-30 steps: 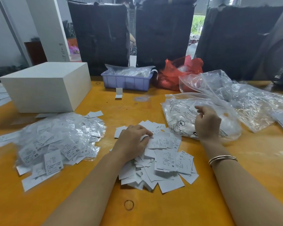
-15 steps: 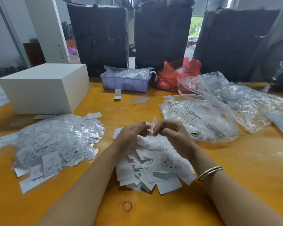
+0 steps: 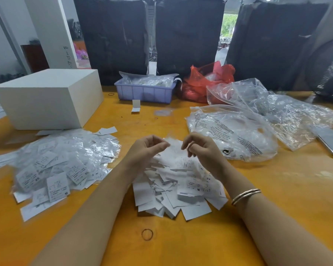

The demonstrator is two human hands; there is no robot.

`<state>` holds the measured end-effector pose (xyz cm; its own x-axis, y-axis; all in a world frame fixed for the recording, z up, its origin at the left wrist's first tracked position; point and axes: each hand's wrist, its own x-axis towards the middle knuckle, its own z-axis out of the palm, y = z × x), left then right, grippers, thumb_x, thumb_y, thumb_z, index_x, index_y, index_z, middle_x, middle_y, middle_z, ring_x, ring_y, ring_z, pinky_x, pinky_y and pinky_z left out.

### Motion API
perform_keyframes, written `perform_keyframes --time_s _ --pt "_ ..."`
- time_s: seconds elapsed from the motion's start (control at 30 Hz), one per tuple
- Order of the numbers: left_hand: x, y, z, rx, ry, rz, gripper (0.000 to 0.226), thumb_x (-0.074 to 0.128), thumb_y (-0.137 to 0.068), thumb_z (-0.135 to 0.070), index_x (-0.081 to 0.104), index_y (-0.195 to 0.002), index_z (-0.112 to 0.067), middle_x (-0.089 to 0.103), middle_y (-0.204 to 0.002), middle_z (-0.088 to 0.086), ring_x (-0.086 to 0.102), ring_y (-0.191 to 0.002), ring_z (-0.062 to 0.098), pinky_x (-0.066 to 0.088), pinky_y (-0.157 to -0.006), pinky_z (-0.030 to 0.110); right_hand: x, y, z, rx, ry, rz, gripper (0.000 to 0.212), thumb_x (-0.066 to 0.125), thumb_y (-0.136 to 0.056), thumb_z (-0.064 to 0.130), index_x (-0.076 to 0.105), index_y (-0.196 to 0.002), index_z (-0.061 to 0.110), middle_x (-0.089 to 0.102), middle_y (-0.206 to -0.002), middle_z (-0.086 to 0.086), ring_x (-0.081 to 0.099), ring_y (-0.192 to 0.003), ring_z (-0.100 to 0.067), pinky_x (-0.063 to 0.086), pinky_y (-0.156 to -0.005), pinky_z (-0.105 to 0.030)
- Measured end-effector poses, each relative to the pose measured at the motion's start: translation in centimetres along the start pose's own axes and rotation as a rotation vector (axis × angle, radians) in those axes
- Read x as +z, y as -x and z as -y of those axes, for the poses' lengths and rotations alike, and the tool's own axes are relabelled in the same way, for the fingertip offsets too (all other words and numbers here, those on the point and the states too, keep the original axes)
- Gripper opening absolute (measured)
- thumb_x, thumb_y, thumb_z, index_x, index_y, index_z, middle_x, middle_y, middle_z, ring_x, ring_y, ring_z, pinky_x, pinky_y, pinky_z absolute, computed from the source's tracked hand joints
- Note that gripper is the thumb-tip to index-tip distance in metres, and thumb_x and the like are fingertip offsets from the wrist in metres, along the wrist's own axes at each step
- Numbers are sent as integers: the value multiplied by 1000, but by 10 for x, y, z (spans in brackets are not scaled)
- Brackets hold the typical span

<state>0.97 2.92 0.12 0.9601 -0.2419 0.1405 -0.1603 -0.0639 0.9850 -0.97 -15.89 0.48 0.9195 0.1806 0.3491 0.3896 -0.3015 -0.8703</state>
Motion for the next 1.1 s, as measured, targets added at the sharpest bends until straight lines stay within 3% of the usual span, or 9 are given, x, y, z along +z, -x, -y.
perform_keyframes --time_s 0.1,0.17,0.27,0.37,0.5,0.77,0.93,1.03,1.1 --pt "-4 0 -2 30 27 -20 9 68 -84 -10 60 -88 -12 72 -78 -2 64 -69 3 45 -59 9 -9 -2 -4 52 490 258 18 62 -85 18 60 -101 26 53 -95 10 48 -75 -2 37 -65 -15" --pt "-5 -1 -2 28 21 -24 15 68 -84 -9 58 -95 -14 73 -77 -2 64 -67 3 44 -58 9 -8 -3 -9 103 670 379 42 67 -81 41 57 -118 25 47 -102 13 48 -86 -2 36 -73 -18" --pt "-4 -1 0 23 23 -10 30 70 -82 -6 58 -107 -17 69 -76 -2 63 -67 3 45 -59 10 -3 -3 -10 104 679 318 40 69 -79 47 63 -112 25 48 -98 15 50 -88 -6 38 -75 -22" --pt "-3 -1 1 9 17 -8 31 68 -83 -5 59 -110 -18 65 -79 -1 62 -70 3 45 -62 11 -3 -2 -13 34 690 235 28 65 -83 45 69 -100 23 50 -85 18 48 -74 -1 35 -66 -22" --pt "-3 -1 -2 39 -46 -51 6 61 -89 -12 67 -90 -13 65 -76 -2 56 -60 -5 40 -55 6 -1 -1 -13 32 561 198 19 71 -80 35 68 -93 22 56 -84 12 46 -67 8 31 -61 -12" --pt "-3 -2 0 24 -24 -106 8 67 -85 -17 63 -79 -12 68 -75 -1 59 -60 -2 44 -56 9 4 2 -13 209 16 52 13 67 -83 10 58 -75 16 54 -65 5 48 -56 -4 38 -53 -16" --pt "1 -2 -4 60 1 -94 9 66 -85 -7 59 -89 -2 68 -80 5 63 -61 -1 45 -56 9 7 0 -15 152 -215 -128 15 57 -88 2 66 -81 12 65 -73 2 58 -69 -7 46 -66 -17" --pt "2 -2 -4 62 -12 -110 9 64 -87 -13 60 -89 -5 68 -78 3 60 -59 -2 44 -55 10 9 -1 -14 99 -281 -165 9 60 -87 1 65 -82 6 67 -80 -5 62 -76 -10 50 -72 -19" --pt "2 -3 -2 62 -38 -133 8 64 -88 -17 64 -87 -8 66 -77 0 56 -59 -4 42 -55 8 11 -2 -13 79 -282 -174 19 60 -84 -4 65 -75 11 65 -92 -4 62 -83 -7 50 -77 -20"
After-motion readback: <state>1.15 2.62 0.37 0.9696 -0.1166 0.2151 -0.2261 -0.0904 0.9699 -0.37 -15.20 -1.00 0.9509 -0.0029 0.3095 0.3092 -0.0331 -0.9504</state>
